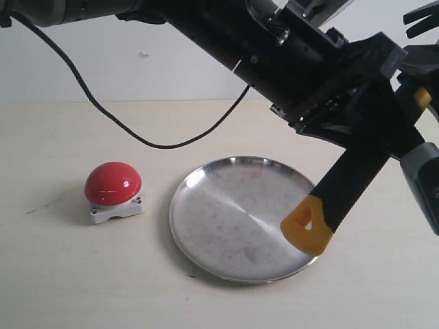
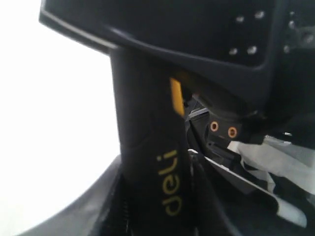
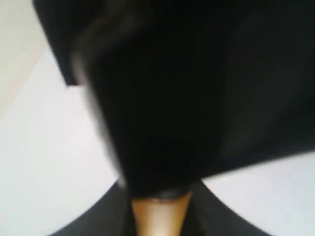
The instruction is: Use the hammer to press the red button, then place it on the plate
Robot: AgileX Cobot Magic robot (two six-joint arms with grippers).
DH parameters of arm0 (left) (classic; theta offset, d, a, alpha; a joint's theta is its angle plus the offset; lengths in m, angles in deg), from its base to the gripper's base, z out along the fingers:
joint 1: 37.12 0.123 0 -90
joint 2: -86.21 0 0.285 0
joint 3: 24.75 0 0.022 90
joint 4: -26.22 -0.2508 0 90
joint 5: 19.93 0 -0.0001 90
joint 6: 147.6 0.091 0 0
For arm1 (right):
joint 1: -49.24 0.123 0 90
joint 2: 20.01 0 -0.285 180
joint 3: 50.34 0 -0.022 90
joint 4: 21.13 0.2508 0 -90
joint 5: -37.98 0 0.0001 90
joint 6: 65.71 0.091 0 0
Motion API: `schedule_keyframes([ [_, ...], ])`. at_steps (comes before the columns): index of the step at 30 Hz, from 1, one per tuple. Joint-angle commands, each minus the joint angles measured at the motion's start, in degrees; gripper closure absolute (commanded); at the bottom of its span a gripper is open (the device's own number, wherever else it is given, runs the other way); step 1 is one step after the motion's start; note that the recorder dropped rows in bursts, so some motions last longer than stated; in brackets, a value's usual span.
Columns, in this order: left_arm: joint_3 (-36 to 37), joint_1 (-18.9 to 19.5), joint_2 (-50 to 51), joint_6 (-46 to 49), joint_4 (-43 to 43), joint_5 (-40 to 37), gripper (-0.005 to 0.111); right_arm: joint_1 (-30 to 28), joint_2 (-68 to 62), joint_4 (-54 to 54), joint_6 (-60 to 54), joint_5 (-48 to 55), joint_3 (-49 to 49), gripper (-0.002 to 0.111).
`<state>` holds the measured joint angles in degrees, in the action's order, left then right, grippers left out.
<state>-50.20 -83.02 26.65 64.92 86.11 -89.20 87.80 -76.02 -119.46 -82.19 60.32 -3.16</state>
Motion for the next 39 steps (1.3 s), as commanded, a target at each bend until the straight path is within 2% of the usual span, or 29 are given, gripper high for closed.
schedule_keyframes([
  [1,0.07,-0.38,0.82,3.68,1.04,-0.69,0.107,0.11,0.92,-1.61,0.25,-2.33,-0.6,0.108],
  [10,0.07,-0.38,0.82,8.46,2.3,-0.69,0.107,0.11,0.92,-1.61,2.75,-2.21,-0.6,0.106],
  [18,0.07,2.21,0.72,9.47,2.05,-0.69,0.107,0.11,0.92,-1.61,4.82,-2.21,-0.6,0.071],
  [22,0.07,3.67,0.72,10.61,3.23,-0.69,0.107,0.11,0.92,-1.61,6.12,-2.21,-0.6,0.057],
  [27,0.07,4.53,0.72,12.31,4.85,0.22,0.107,0.11,0.92,-1.61,6.12,-1.06,-0.6,0.05],
  [32,0.07,5.92,0.72,12.88,3.8,4.85,0.107,0.11,1.57,-1.61,11.13,1.5,-0.6,0.041],
  [37,0.07,8.3,0.62,15.08,3.52,9.44,0.107,0.11,4.58,-1.61,12.17,0.89,-0.6,0.041],
  [39,0.07,9.28,0.01,15.39,0.89,11.62,0.107,0.11,6.81,-0.09,15.49,1.24,-0.6,0.041],
])
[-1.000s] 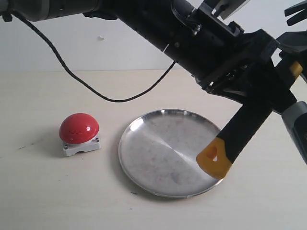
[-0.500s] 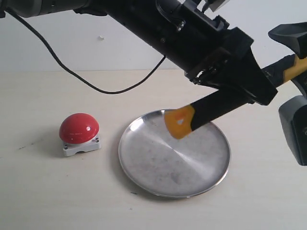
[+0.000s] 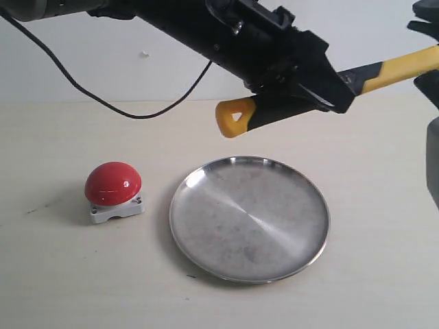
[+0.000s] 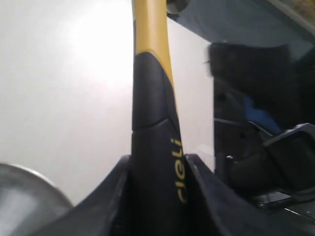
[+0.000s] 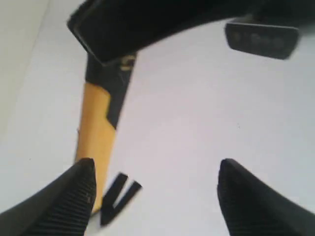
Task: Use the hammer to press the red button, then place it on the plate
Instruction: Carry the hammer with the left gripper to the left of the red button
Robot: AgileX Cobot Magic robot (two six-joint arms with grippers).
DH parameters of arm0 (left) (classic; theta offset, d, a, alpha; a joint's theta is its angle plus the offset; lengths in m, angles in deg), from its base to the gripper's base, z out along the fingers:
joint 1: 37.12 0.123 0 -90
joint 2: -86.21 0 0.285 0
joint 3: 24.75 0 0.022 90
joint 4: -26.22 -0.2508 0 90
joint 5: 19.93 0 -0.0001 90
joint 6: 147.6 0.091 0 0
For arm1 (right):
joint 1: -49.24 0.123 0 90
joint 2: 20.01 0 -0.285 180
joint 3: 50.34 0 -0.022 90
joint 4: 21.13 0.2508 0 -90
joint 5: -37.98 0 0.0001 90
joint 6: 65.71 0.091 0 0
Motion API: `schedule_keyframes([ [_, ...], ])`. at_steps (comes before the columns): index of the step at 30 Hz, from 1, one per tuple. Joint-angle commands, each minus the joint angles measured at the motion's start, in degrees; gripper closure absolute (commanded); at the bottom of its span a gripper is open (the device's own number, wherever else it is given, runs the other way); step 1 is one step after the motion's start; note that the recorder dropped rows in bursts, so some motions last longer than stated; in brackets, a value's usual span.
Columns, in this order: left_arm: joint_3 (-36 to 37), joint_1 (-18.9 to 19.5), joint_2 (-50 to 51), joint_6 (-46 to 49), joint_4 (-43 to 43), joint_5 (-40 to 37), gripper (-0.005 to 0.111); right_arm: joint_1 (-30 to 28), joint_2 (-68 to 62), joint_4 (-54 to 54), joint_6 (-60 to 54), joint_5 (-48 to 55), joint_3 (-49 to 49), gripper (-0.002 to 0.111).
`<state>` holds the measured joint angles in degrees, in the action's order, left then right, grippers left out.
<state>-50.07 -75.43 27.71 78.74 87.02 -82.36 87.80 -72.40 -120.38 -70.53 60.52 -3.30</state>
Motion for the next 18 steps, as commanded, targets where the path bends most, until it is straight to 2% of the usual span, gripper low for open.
schedule_keyframes([
  [1,-0.05,1.98,-1.35,1.88,-1.99,5.88,0.107,0.11,4.46,2.11,7.62,1.44,-0.57,0.041],
  [2,-0.05,2.43,-2.17,2.94,-4.69,6.8,0.107,0.11,6.67,3.23,15.52,1.81,-0.57,0.043],
  [5,-0.05,2.98,-3.85,2.68,-8.0,8.2,0.107,0.11,10.71,3.24,29.48,1.94,-0.57,0.051],
  [11,-0.05,2.98,-8.05,2.54,-13.12,10.12,0.107,0.11,17.53,3.24,55.32,-1.84,-0.57,0.08],
  [15,-0.05,2.98,-11.0,-2.62,-21.99,11.19,0.107,0.11,20.02,3.38,71.99,-6.55,-0.57,0.096],
  [18,0.1,2.98,-13.18,-6.88,-29.02,11.28,0.107,0.11,21.24,8.3,87.08,-9.02,-0.57,0.105],
])
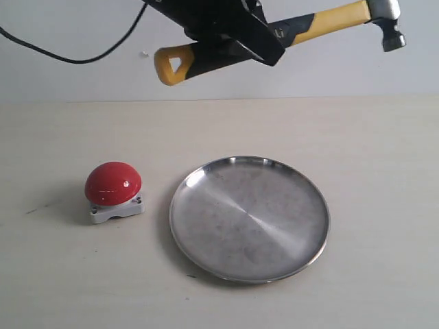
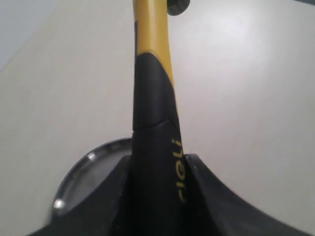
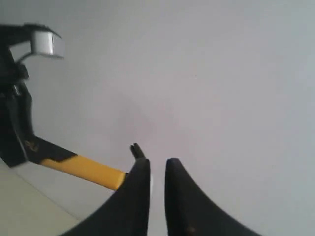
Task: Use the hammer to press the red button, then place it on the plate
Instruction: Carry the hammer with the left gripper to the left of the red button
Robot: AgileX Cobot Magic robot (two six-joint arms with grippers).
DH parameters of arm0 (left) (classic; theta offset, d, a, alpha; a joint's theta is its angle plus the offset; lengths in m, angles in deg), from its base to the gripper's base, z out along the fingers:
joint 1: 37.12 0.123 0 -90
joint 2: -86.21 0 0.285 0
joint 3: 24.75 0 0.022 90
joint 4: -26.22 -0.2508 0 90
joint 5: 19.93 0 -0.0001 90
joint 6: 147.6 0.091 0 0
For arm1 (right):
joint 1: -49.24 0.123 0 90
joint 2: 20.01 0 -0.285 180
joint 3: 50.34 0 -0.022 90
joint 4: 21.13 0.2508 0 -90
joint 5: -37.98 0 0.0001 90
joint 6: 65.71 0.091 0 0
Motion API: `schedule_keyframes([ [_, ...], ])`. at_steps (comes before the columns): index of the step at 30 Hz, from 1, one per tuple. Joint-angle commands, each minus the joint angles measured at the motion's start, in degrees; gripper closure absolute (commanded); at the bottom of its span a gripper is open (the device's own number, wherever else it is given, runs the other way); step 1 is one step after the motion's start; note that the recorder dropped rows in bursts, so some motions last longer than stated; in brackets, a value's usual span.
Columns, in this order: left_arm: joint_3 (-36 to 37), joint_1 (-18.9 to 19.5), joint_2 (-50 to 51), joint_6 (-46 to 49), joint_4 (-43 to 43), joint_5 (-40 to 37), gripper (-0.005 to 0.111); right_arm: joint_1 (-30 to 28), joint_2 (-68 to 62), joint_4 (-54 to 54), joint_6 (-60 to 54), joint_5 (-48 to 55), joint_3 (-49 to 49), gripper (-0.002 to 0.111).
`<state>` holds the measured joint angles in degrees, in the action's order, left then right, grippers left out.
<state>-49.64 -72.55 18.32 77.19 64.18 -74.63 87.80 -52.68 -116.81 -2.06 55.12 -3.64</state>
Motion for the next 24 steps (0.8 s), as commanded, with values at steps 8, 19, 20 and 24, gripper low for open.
schedule_keyframes([
  [8,8.62,0.1,-12.28,-12.32,-16.18,11.34,0.107,0.11,1.77,16.25,29.1,-13.91,1.04,0.108],
  [19,38.82,0.1,-32.03,-13.72,-17.19,34.86,0.107,0.11,1.77,15.83,25.98,-16.1,10.42,0.108],
  [20,42.01,0.1,-33.84,-13.86,-17.09,37.27,0.107,0.11,1.77,15.83,25.98,-15.98,11.4,0.108],
  [24,53.52,0.1,-40.7,-13.94,-16.68,43.58,0.107,0.11,1.56,16.08,25.98,-15.98,14.43,0.108],
])
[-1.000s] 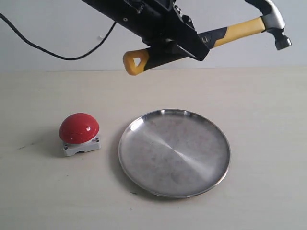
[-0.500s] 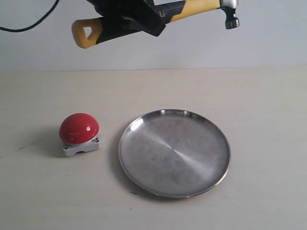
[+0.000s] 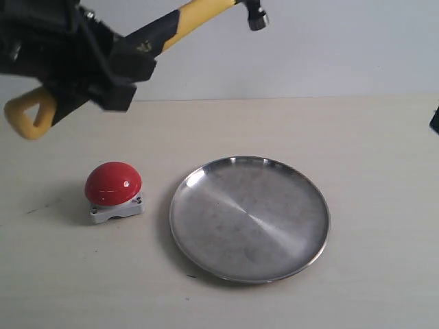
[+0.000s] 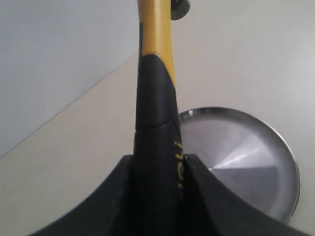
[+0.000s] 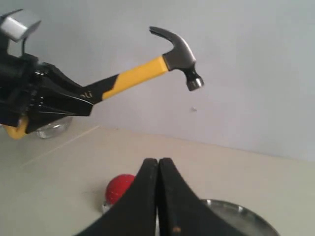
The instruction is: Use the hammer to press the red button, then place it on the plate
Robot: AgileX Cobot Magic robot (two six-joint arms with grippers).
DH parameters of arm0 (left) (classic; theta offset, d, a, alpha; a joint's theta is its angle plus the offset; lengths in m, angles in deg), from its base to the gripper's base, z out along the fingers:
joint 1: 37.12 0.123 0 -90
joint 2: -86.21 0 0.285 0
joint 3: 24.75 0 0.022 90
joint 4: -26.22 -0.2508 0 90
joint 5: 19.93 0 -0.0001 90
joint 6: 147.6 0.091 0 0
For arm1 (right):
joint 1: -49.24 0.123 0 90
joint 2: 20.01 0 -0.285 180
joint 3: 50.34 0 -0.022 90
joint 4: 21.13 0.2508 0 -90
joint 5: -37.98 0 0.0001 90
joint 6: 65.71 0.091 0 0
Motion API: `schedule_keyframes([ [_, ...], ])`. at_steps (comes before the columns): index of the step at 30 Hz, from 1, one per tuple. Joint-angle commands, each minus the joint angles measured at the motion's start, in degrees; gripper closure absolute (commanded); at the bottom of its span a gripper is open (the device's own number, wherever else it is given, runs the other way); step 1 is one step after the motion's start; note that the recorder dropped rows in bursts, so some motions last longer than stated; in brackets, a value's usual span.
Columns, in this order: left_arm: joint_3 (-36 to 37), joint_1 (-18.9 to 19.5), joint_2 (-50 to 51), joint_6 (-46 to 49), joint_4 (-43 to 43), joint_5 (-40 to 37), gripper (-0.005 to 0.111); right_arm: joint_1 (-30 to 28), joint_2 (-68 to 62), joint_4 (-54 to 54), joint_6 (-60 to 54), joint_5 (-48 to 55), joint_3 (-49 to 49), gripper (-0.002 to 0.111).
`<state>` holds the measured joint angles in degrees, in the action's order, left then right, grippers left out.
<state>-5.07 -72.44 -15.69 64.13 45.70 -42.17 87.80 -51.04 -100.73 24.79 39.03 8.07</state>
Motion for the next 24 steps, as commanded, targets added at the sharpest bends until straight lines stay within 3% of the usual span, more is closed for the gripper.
schedule_keyframes([
  [1,11.86,-0.01,-8.3,-0.87,1.69,12.98,0.107,0.11,-0.08,0.16,-0.87,0.1,3.54,0.108],
  [8,28.74,0.59,-17.34,-0.87,2.45,24.83,0.107,0.11,-0.08,0.26,-0.16,-0.63,5.42,0.108],
  [10,32.5,2.16,-19.16,-0.87,2.77,25.91,0.107,0.11,-0.08,0.26,-0.16,-0.63,5.42,0.108],
  [13,37.64,7.9,-19.87,-0.87,4.43,28.01,0.107,0.11,-0.08,0.26,-0.32,-1.05,5.42,0.108],
  [18,40.88,16.79,-19.87,-0.87,9.84,27.37,0.107,0.11,-0.08,0.26,-0.32,-1.05,5.42,0.108],
  [24,40.88,17.65,-19.87,-0.87,9.96,24.23,0.107,0.11,-0.08,0.26,-0.32,-1.05,5.42,0.108],
])
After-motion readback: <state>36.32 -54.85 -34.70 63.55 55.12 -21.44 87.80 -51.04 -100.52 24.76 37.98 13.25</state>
